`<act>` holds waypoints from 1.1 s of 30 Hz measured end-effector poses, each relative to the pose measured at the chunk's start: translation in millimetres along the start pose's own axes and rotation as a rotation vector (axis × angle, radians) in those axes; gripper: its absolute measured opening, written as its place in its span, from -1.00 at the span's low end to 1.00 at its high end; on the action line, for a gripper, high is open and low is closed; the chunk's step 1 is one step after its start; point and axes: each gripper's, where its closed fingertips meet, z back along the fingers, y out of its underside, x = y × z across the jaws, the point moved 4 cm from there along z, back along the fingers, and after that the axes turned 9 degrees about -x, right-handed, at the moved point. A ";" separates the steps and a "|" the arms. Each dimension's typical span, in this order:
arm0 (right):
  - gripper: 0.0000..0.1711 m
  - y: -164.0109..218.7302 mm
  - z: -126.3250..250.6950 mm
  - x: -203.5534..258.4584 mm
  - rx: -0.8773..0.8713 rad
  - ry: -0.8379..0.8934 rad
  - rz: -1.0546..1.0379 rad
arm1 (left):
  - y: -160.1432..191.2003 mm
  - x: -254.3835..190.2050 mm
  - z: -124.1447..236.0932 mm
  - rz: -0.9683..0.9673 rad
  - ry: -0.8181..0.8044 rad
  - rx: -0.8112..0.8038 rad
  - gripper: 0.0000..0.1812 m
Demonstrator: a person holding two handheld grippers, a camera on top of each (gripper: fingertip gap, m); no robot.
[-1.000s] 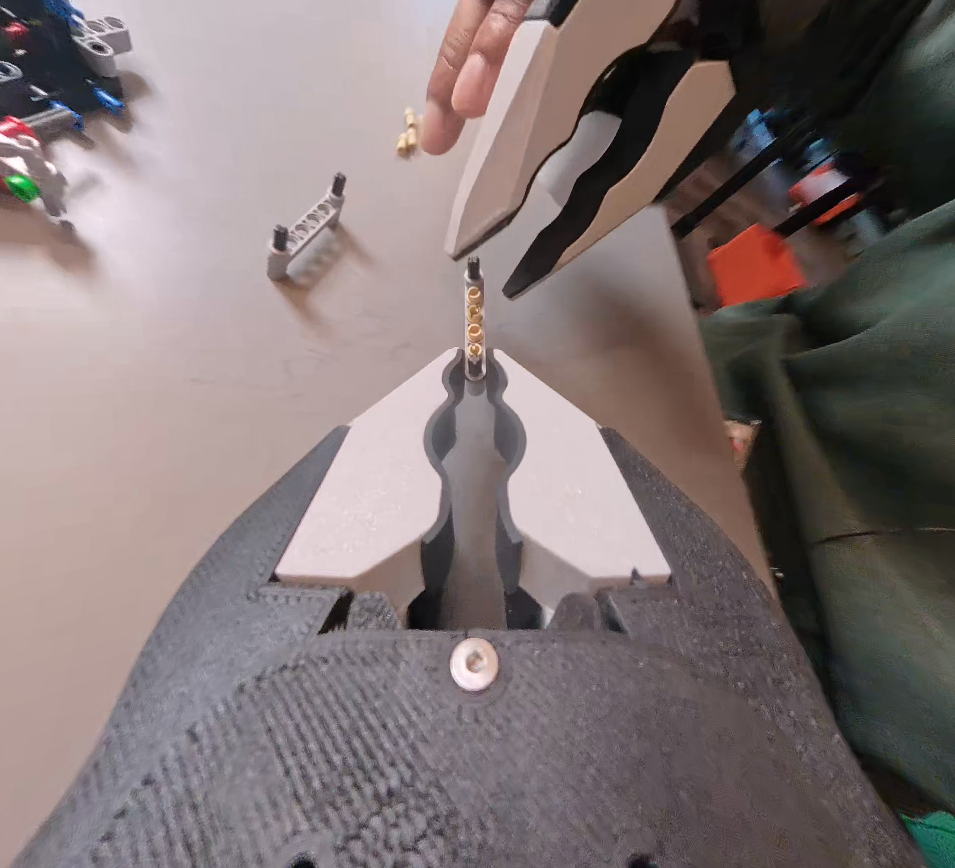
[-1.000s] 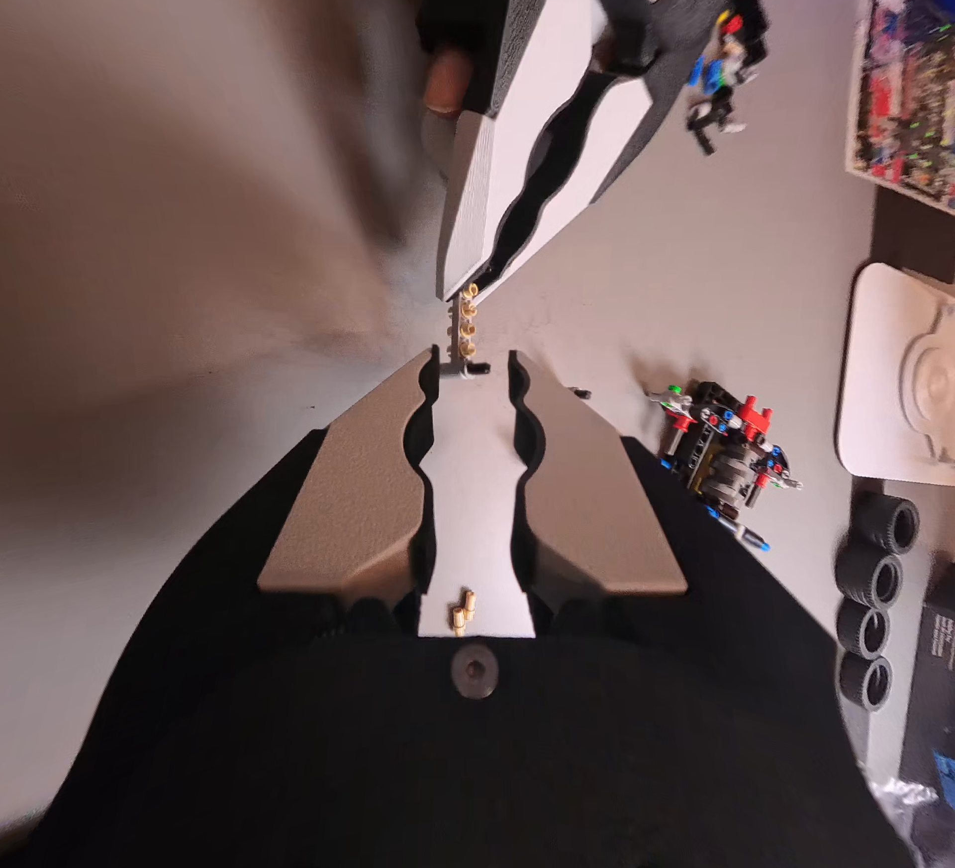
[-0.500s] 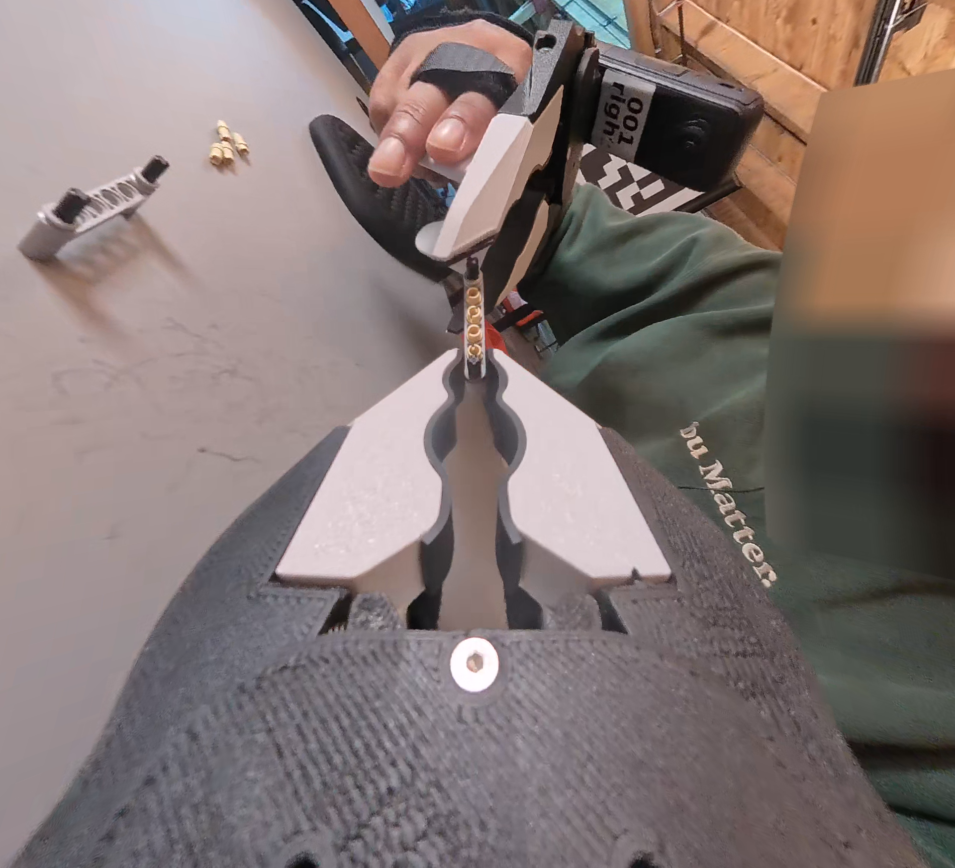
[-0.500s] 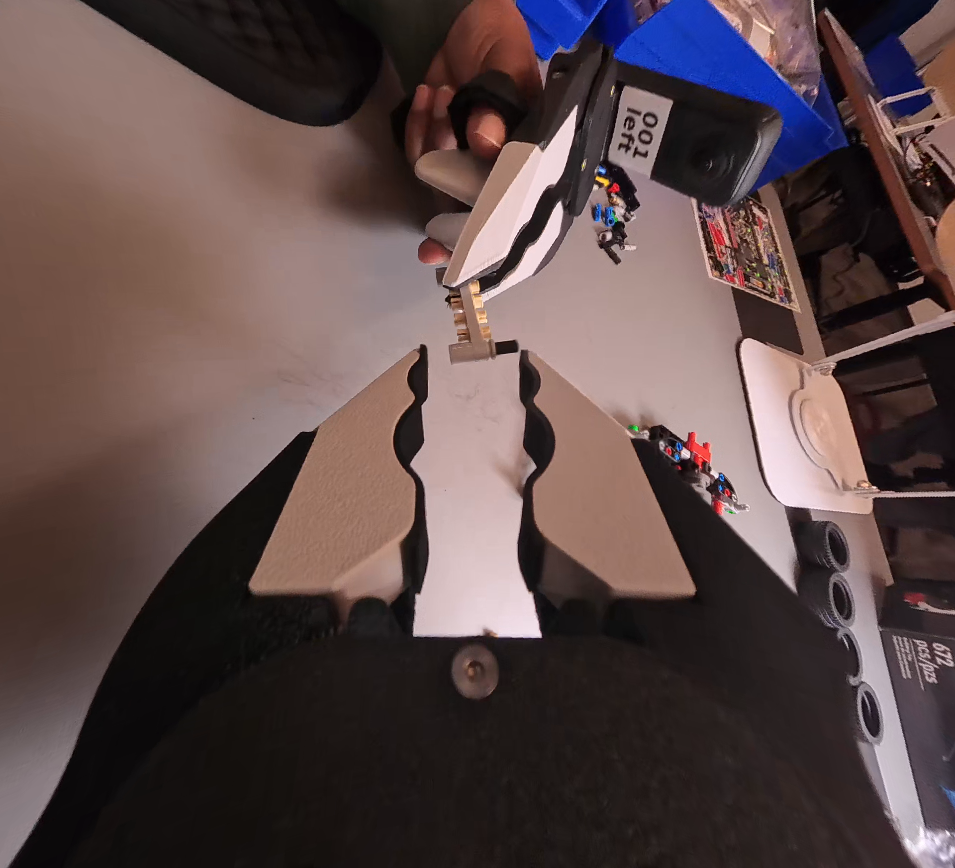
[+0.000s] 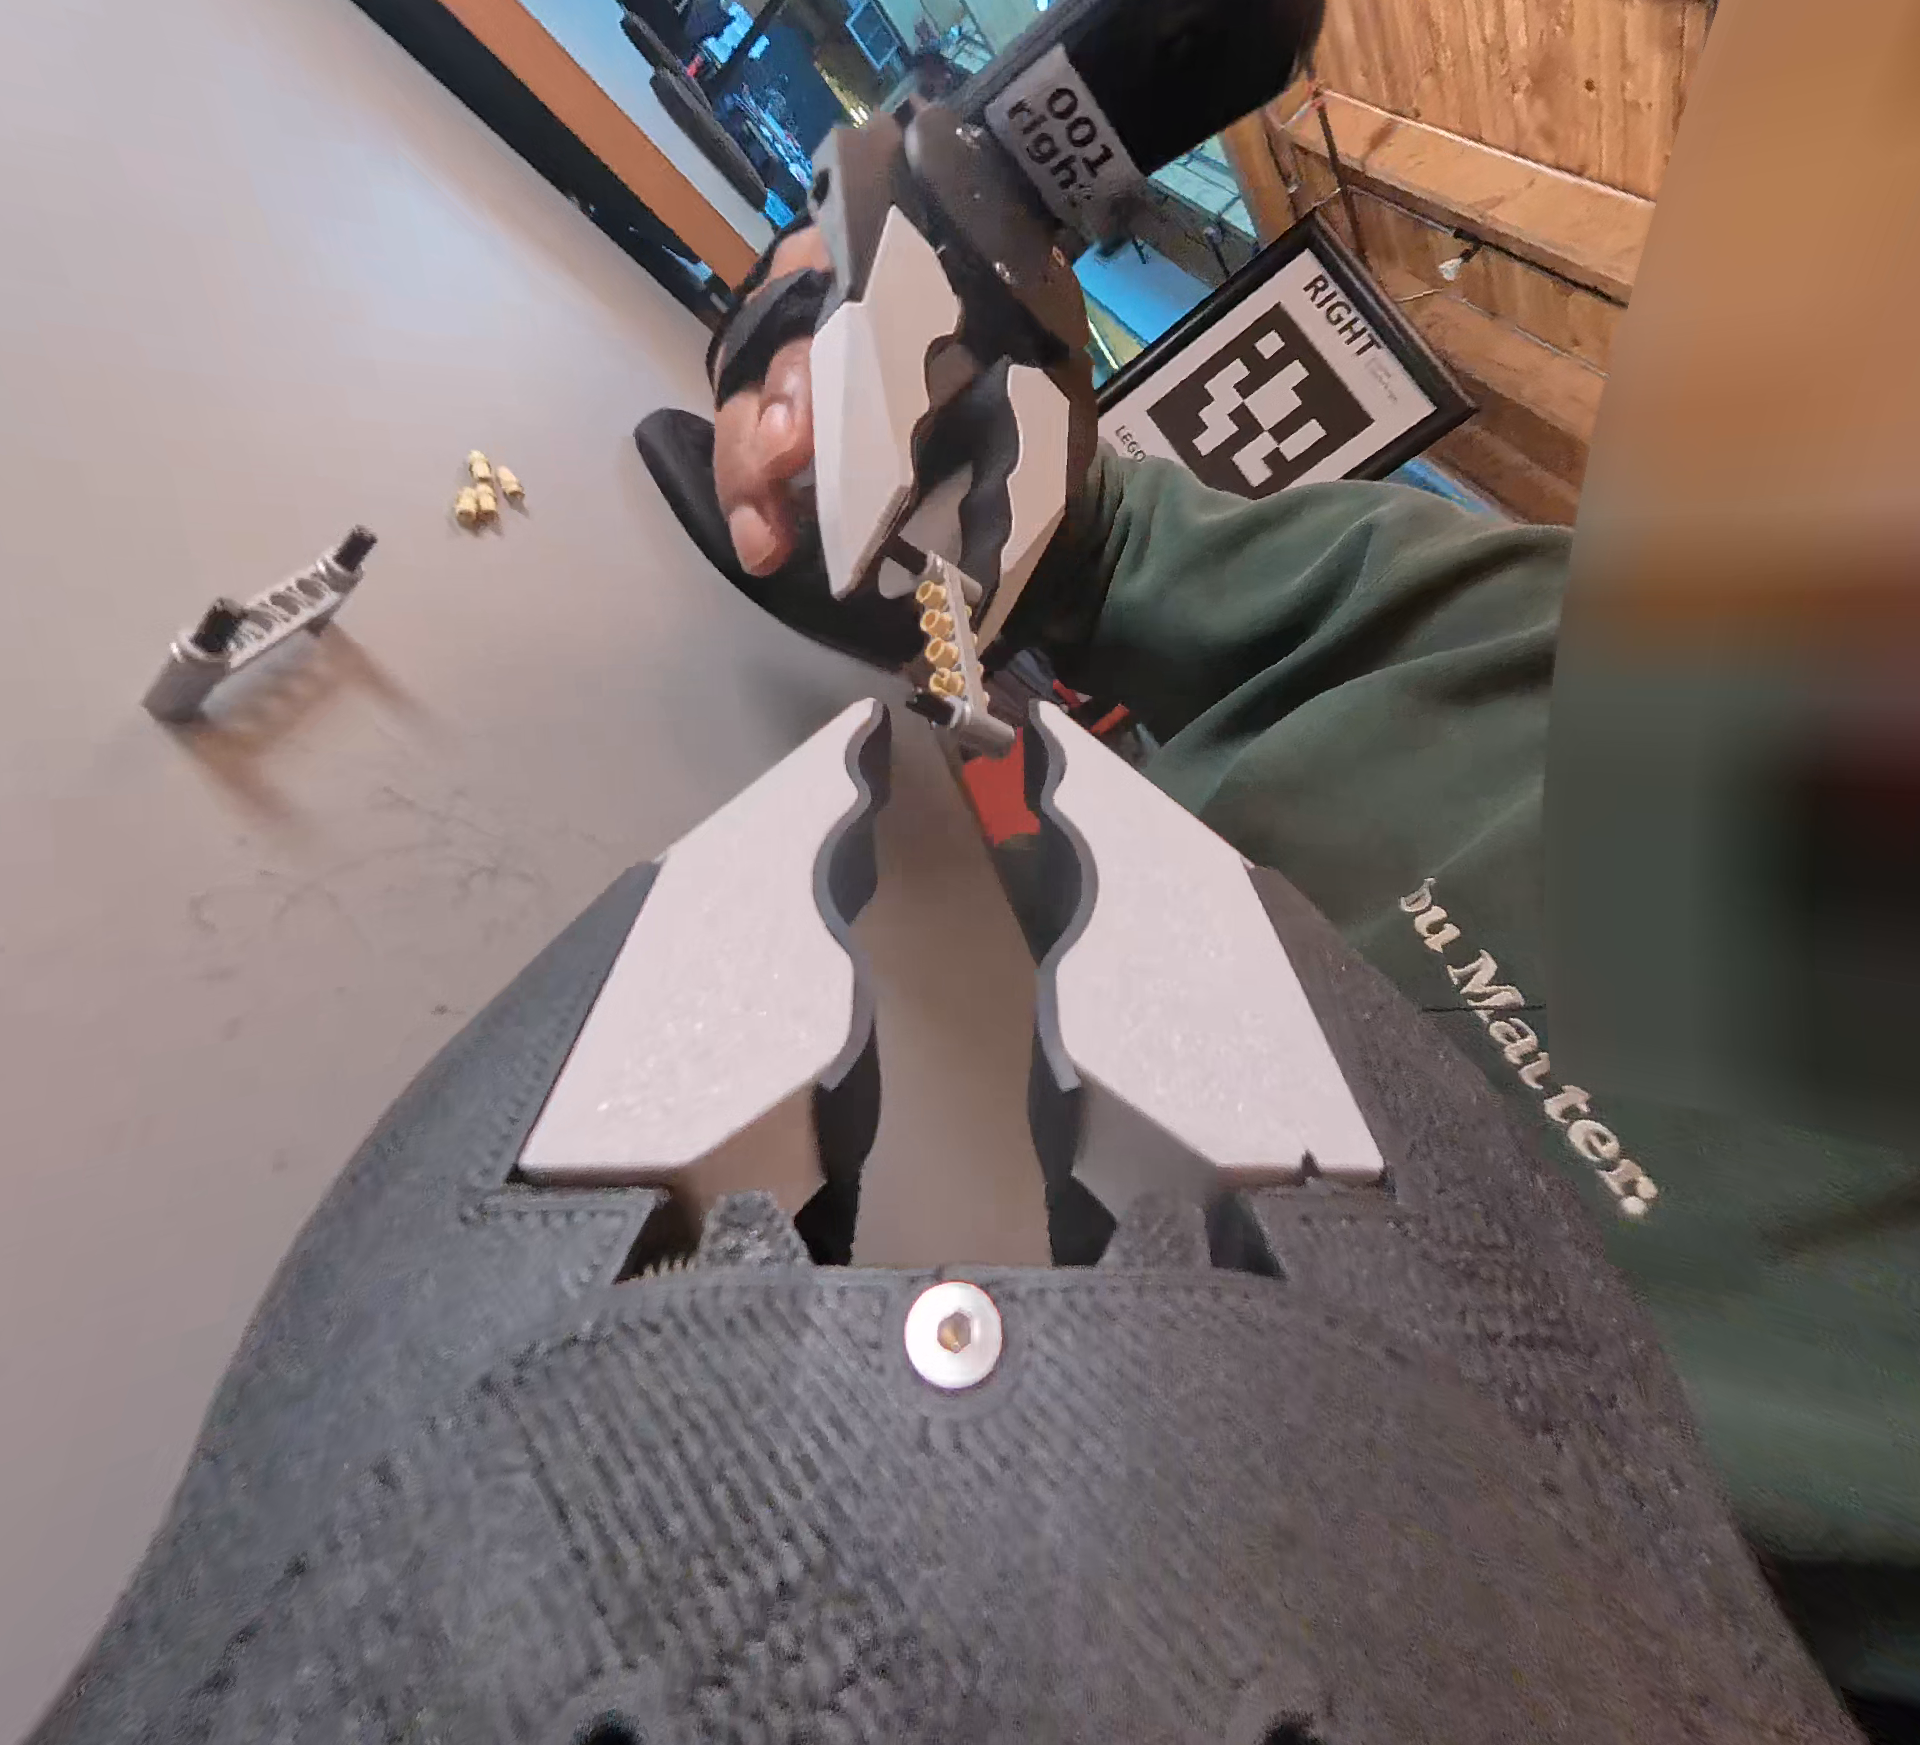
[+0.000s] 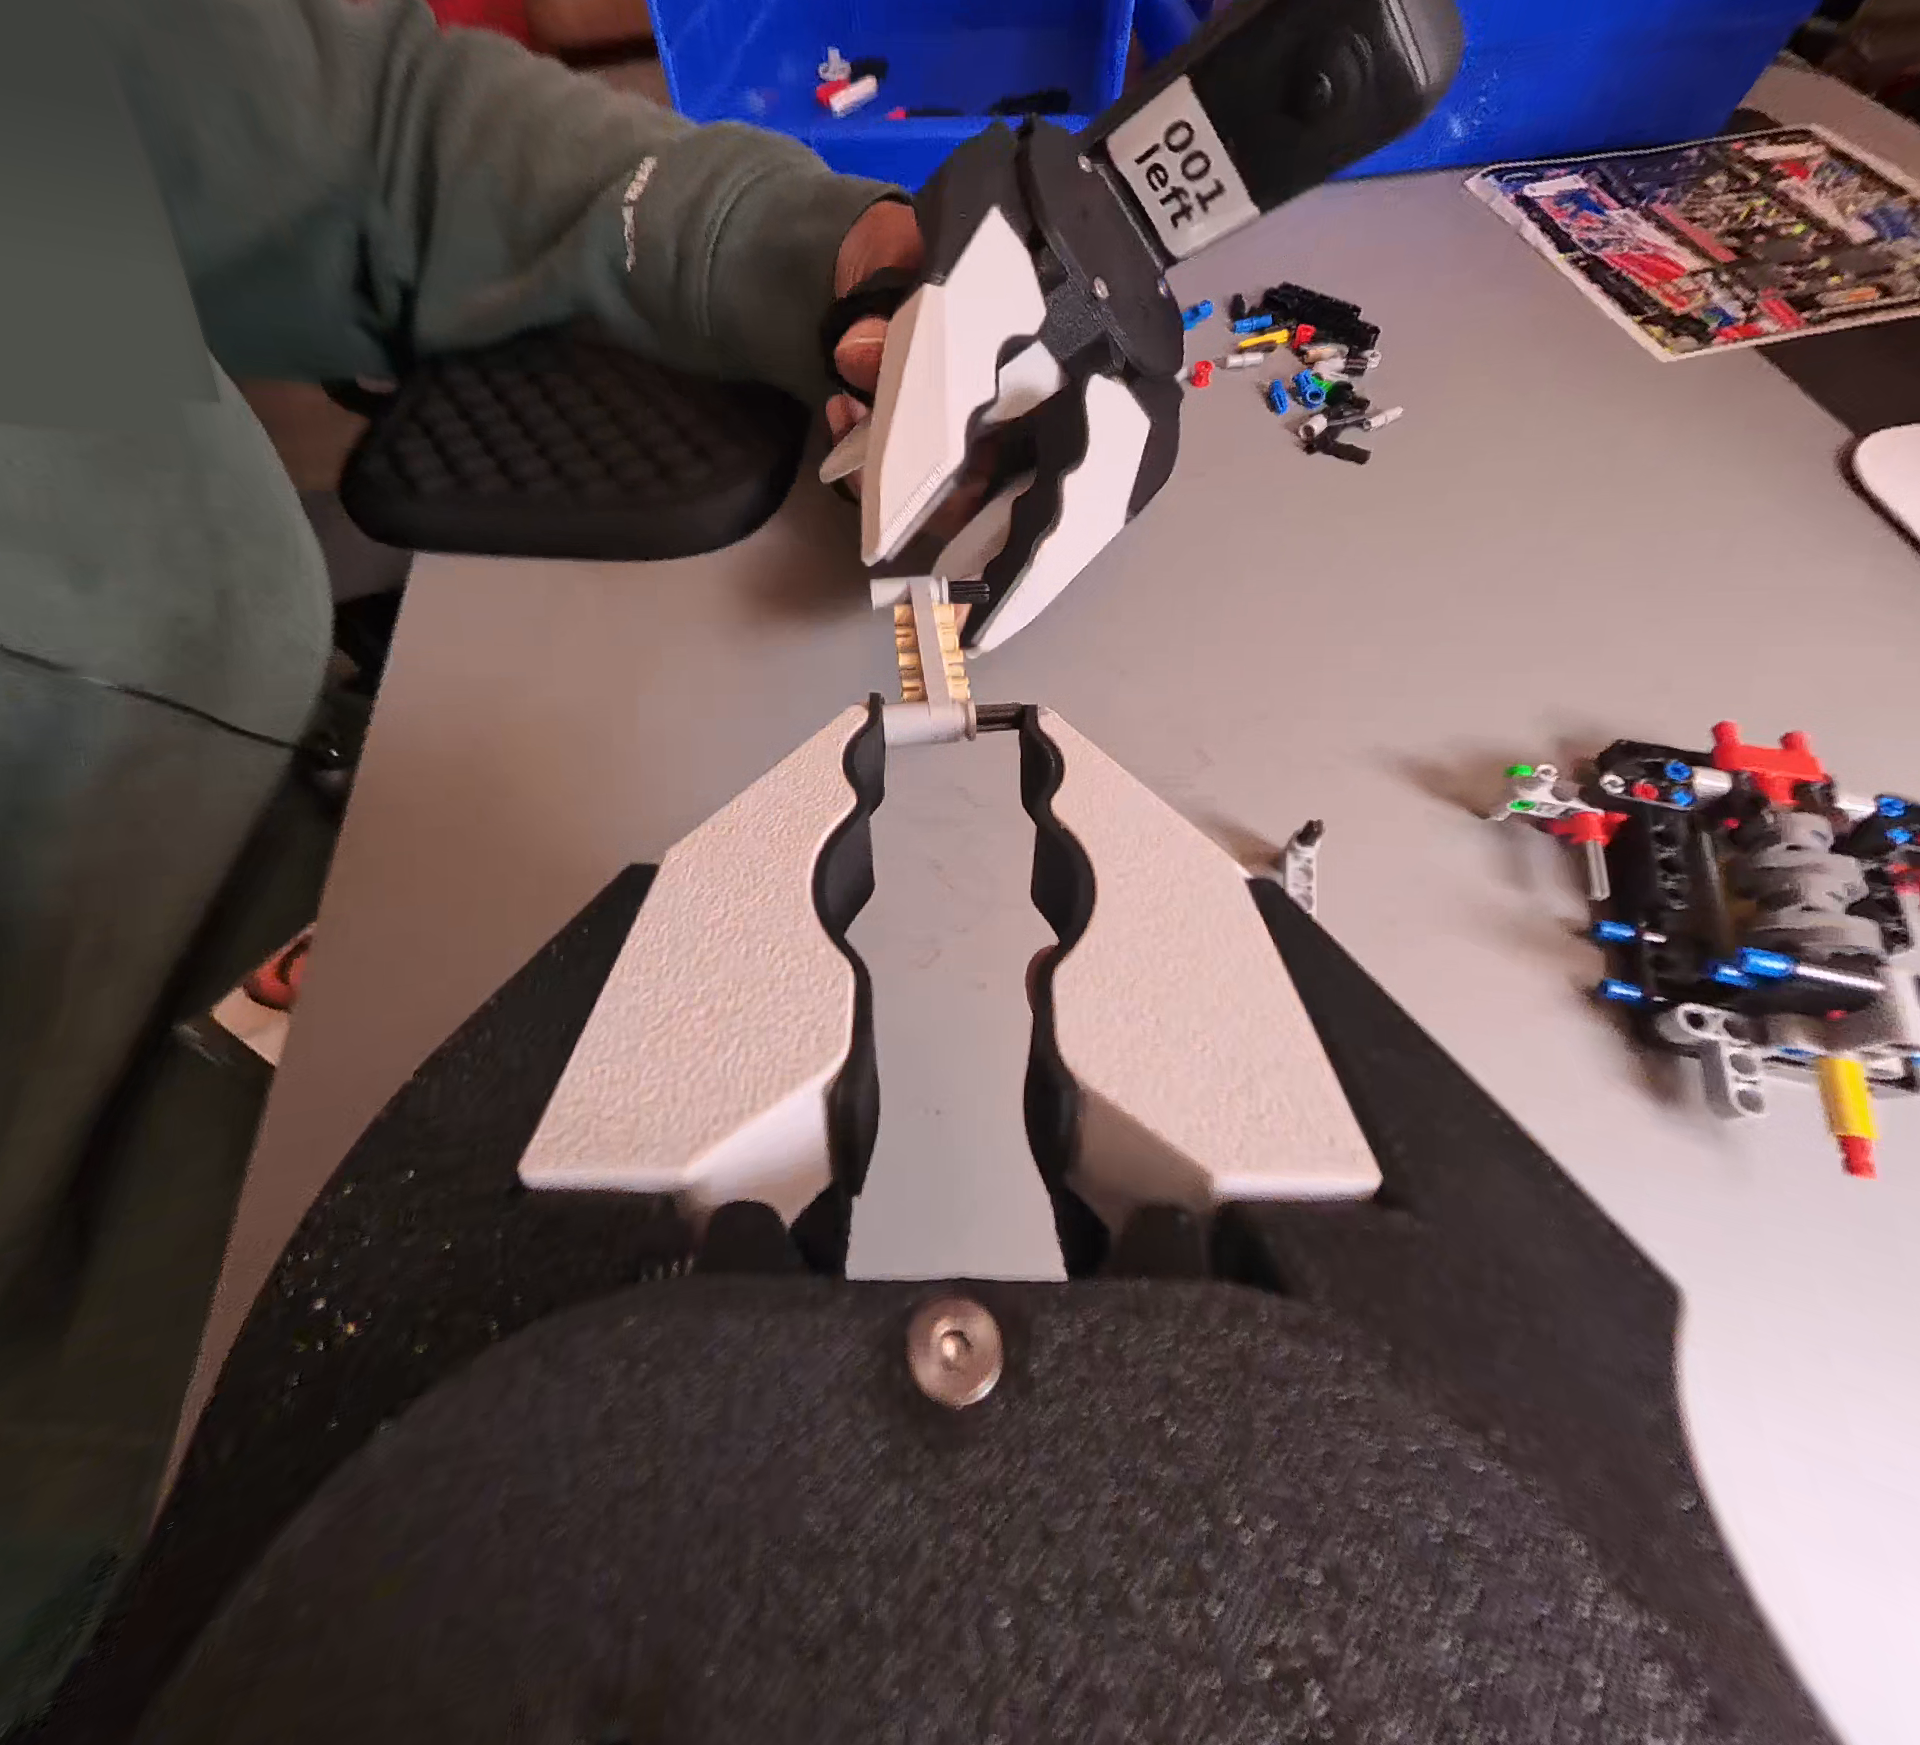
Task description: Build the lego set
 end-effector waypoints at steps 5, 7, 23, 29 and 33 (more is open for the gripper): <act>-0.71 0.9 1.5 -0.3 -0.023 -0.010 -0.087 | -0.3 -5.9 -2.9 -0.158 -0.026 0.012 -0.62; -0.71 0.6 1.7 -0.5 -0.037 -0.017 -0.127 | 1.2 -7.2 -4.4 -0.206 -0.037 0.024 -0.61; -0.72 -1.2 0.3 -3.1 -0.102 -0.087 -0.462 | -2.1 -10.6 -4.8 -0.245 -0.046 0.006 -0.74; -0.72 -2.6 0.7 -1.6 -0.111 -0.092 -0.512 | -2.5 -12.2 -5.2 -0.205 -0.019 -0.002 -0.74; -0.72 -2.8 0.9 -1.1 -0.122 -0.095 -0.533 | -2.3 -12.6 -5.7 -0.191 -0.010 -0.003 -0.74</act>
